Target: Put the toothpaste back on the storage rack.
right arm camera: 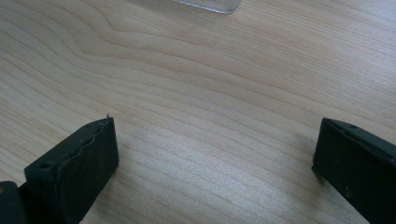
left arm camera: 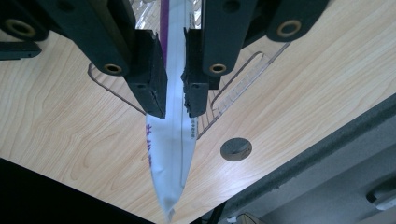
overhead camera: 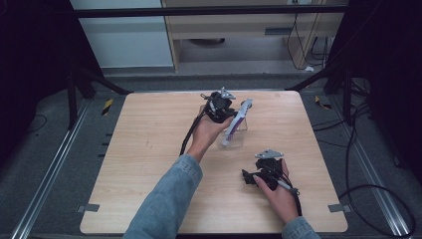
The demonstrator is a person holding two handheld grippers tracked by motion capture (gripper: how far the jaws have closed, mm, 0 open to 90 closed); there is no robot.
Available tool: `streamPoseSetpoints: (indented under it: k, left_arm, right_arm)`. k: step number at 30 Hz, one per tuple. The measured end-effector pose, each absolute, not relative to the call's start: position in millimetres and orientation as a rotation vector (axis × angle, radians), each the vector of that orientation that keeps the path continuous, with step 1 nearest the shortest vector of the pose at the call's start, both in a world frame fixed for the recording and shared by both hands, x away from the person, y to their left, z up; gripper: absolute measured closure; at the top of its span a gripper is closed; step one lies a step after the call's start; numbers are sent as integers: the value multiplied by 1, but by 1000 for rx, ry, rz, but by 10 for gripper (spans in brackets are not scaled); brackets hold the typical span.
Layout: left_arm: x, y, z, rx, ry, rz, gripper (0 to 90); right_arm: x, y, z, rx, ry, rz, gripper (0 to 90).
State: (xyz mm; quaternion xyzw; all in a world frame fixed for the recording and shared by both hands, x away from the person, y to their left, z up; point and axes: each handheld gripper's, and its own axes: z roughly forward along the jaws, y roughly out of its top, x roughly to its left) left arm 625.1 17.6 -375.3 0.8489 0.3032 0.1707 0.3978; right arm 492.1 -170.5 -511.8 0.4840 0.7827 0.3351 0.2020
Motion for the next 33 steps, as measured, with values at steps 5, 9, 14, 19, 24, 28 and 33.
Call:
streamPoseSetpoints:
  k: [5, 9, 14, 19, 24, 28, 33]
  left_arm:
    - [620, 20, -373, 2151, 753, 446, 770]
    - [615, 22, -372, 2156, 741, 444, 742]
    - [610, 24, -371, 2176, 729, 460, 676]
    - [603, 28, -369, 2191, 726, 481, 534]
    - [598, 30, -366, 2192, 722, 478, 392]
    - [594, 32, -364, 2187, 729, 502, 301]
    - [590, 34, -362, 2188, 755, 534, 175]
  right_arm:
    - [492, -171, -512, 1351, 2186, 935, 4]
    - [492, -170, -512, 1354, 2186, 935, 4]
    - [492, -170, -512, 1353, 2186, 936, 4]
    - [492, -170, -512, 1352, 2186, 936, 4]
    - [492, -170, -512, 1352, 2185, 937, 4]
    - [492, -170, -512, 1353, 2185, 938, 4]
    - [492, -170, -512, 1352, 2184, 938, 4]
